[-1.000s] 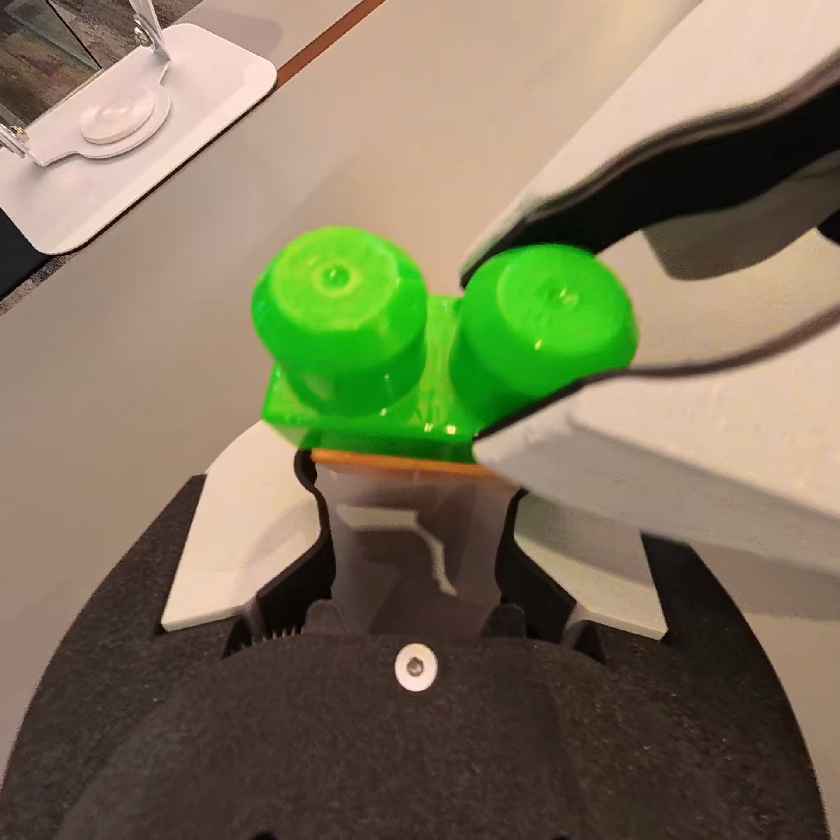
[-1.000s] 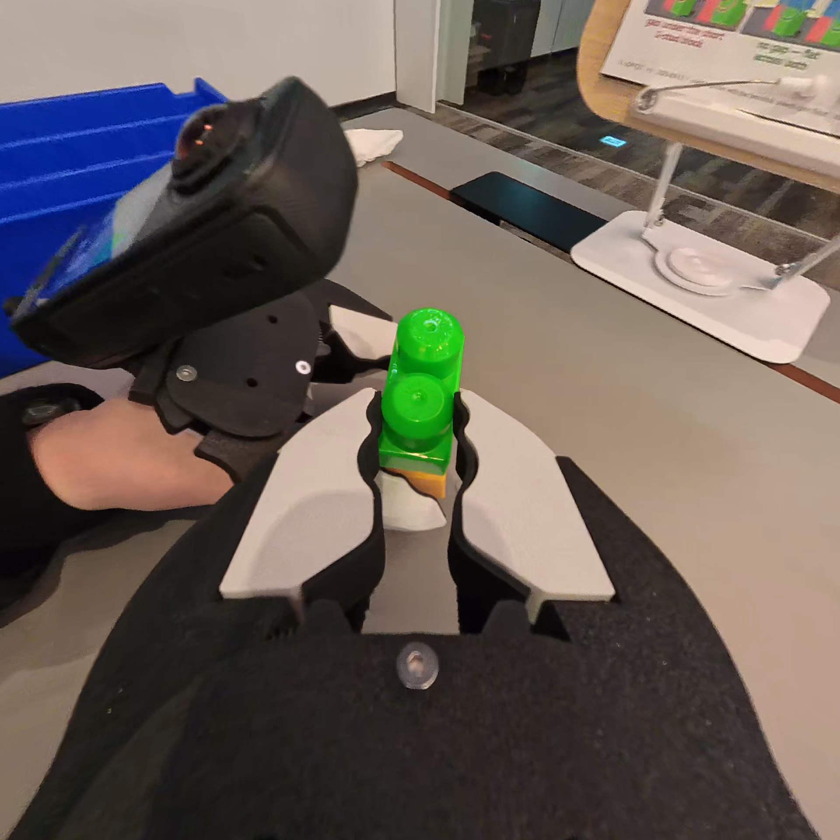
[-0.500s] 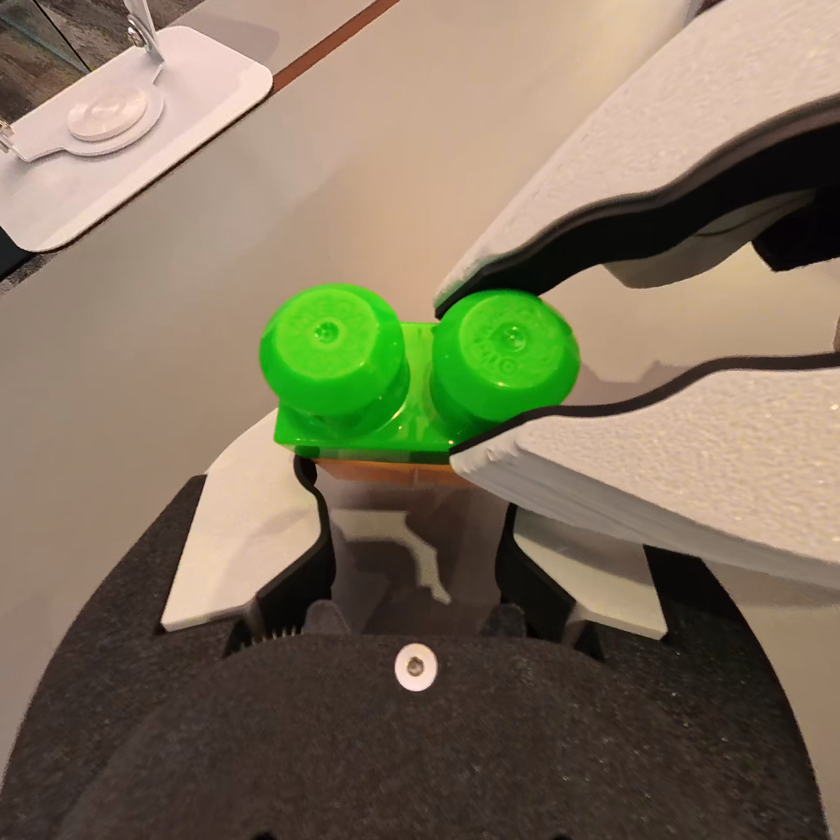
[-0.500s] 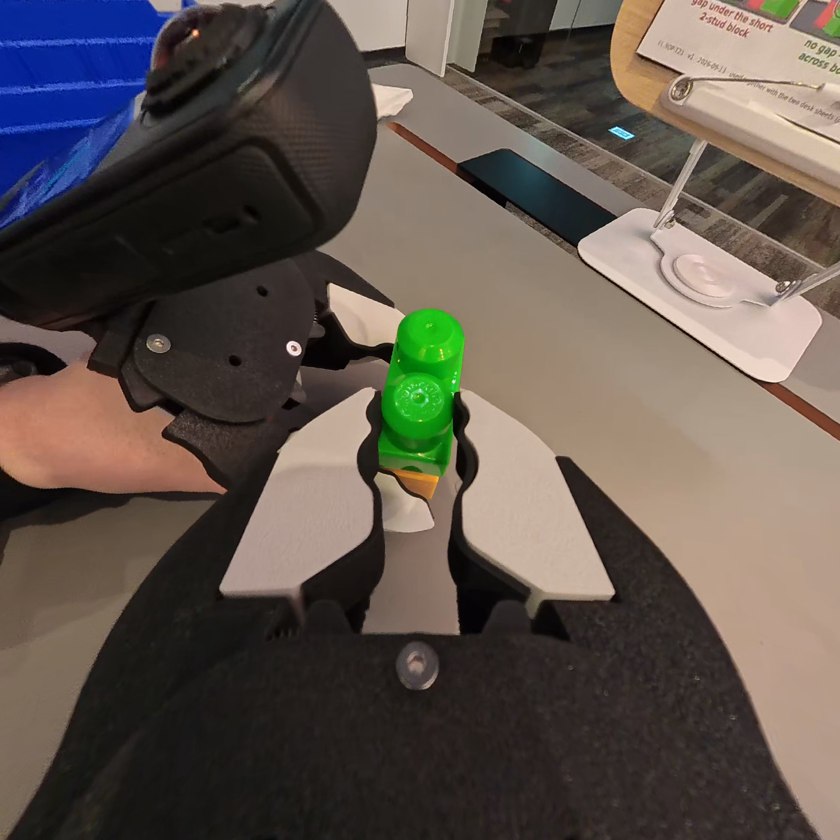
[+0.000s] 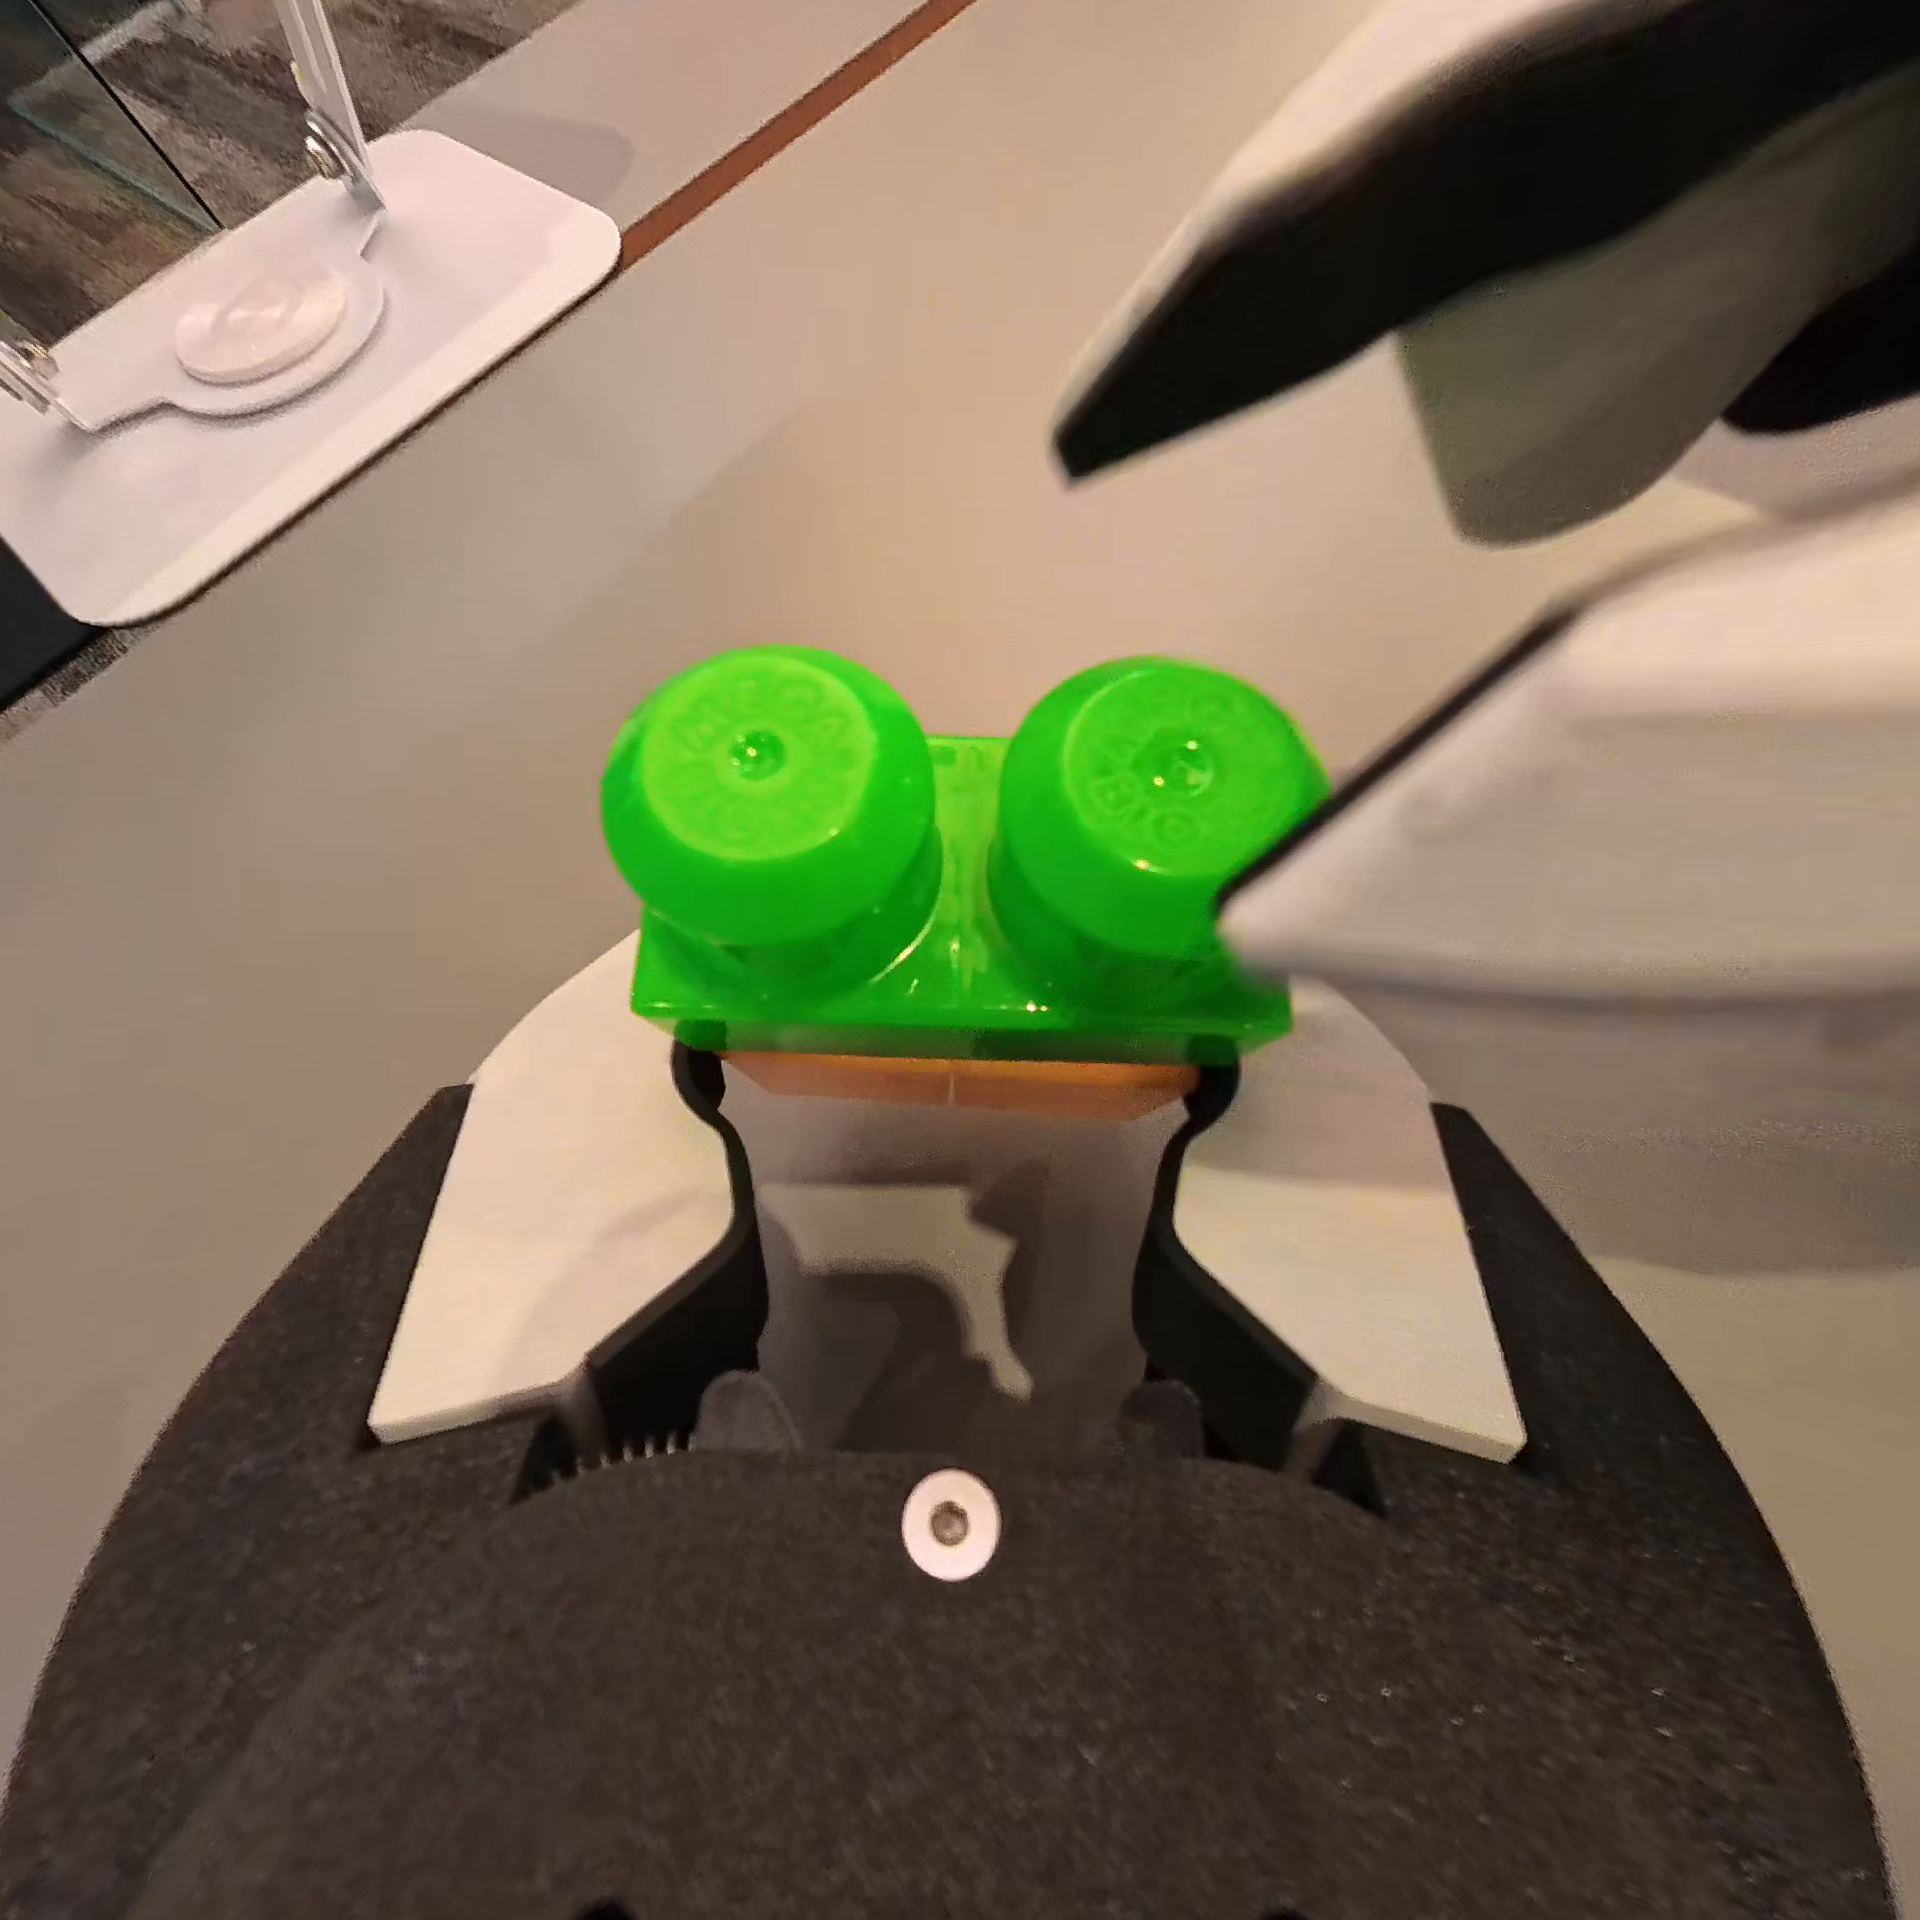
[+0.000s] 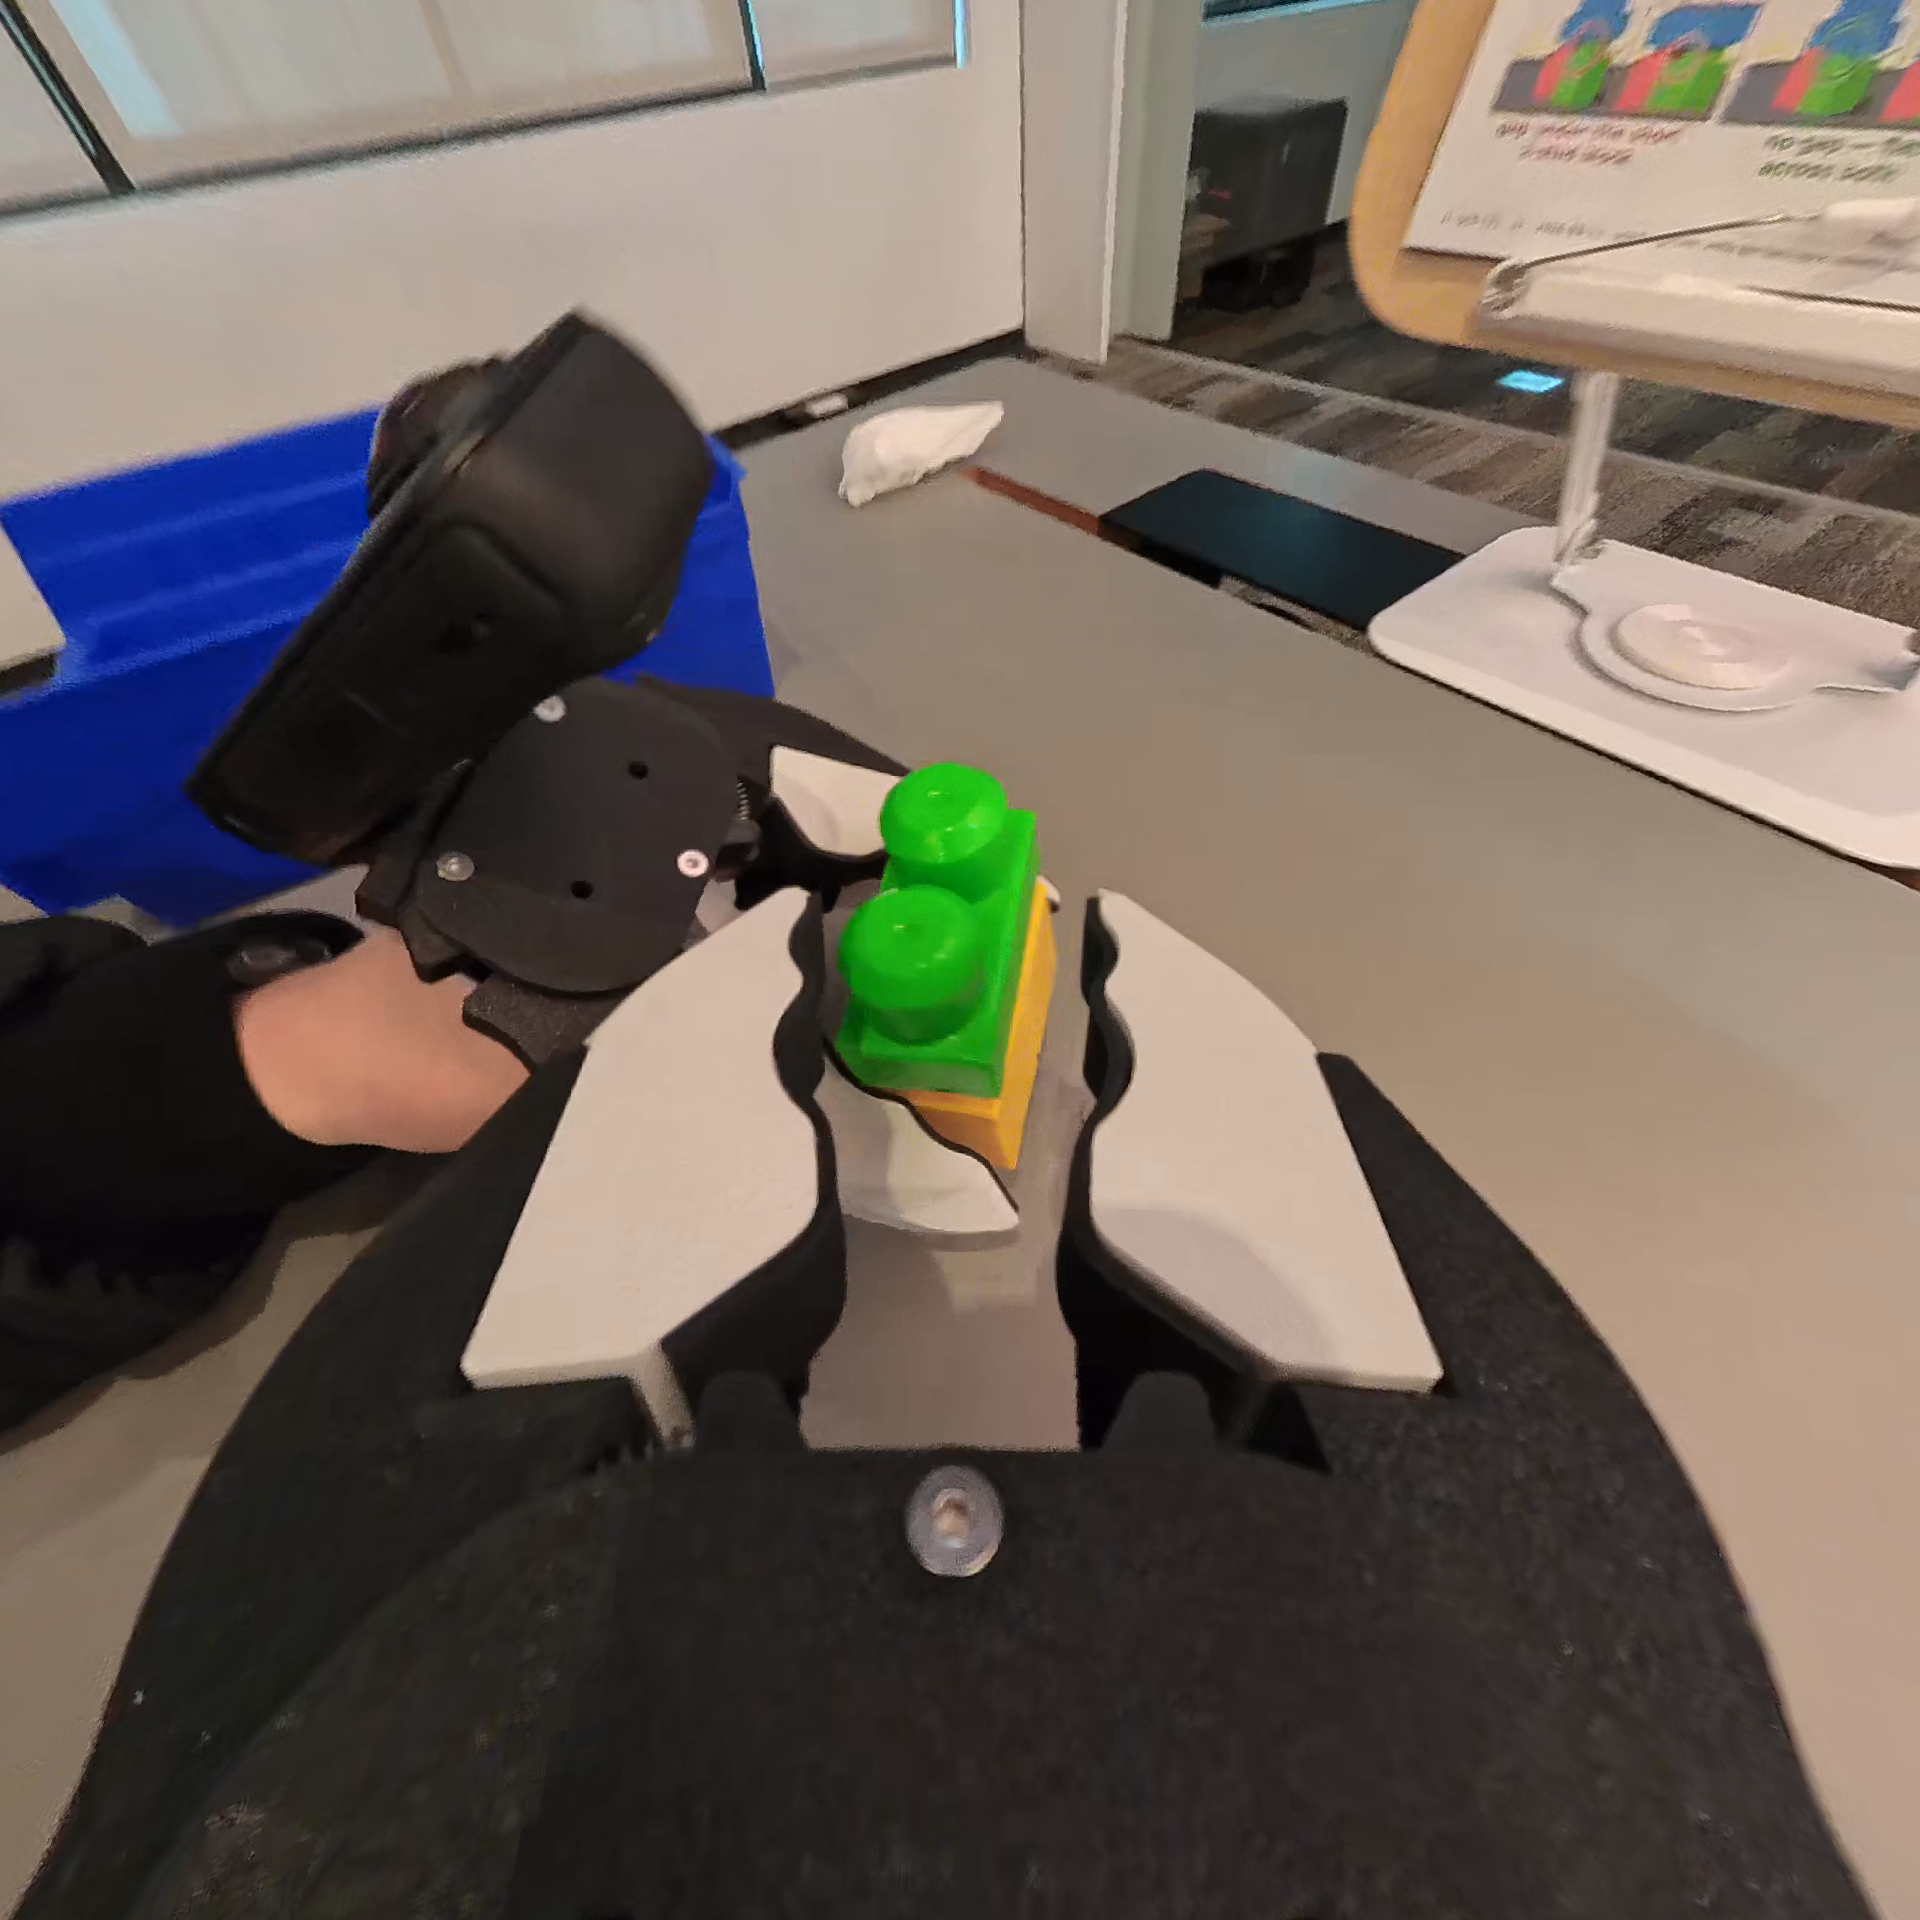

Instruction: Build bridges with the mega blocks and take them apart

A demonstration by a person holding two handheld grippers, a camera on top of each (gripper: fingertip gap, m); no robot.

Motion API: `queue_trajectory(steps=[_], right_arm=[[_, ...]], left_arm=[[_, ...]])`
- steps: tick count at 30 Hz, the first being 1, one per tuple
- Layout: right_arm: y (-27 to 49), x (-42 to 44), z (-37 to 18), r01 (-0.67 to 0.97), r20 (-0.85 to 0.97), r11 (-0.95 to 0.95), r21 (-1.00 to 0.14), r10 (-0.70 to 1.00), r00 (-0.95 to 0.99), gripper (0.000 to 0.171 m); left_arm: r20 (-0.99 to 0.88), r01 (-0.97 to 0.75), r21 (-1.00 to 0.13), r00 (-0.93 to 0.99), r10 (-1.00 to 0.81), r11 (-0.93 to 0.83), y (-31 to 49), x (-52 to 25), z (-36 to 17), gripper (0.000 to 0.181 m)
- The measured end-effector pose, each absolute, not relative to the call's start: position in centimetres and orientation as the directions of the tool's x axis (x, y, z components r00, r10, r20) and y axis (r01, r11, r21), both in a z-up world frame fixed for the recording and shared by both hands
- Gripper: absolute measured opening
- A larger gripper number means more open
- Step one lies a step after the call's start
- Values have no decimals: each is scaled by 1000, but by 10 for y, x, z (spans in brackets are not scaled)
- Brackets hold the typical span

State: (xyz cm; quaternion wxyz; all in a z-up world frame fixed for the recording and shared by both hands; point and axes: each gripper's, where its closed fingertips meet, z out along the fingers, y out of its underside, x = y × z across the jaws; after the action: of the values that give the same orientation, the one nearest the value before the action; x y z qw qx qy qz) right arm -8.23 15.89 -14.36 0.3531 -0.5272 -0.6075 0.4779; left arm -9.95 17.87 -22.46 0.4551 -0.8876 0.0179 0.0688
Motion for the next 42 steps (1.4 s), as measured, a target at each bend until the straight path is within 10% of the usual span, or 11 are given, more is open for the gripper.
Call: queue_trajectory(steps=[9, 16, 42], right_arm=[[160, -57, -143, 571, -768, -529, -628, 540, -344, 88], [150, -59, -153, 719, -840, -474, -508, 458, -291, 118], [121, -62, -162, 802, -891, -426, -420, 362, -274, 100]], left_arm=[[-199, -171, -849, 980, 1, -501, 175, -90, -198, 89], [-233, -218, -843, 972, -31, -492, 176, -80, -195, 89], [-229, -227, -860, 972, -51, -457, 175, -70, -187, 89]])
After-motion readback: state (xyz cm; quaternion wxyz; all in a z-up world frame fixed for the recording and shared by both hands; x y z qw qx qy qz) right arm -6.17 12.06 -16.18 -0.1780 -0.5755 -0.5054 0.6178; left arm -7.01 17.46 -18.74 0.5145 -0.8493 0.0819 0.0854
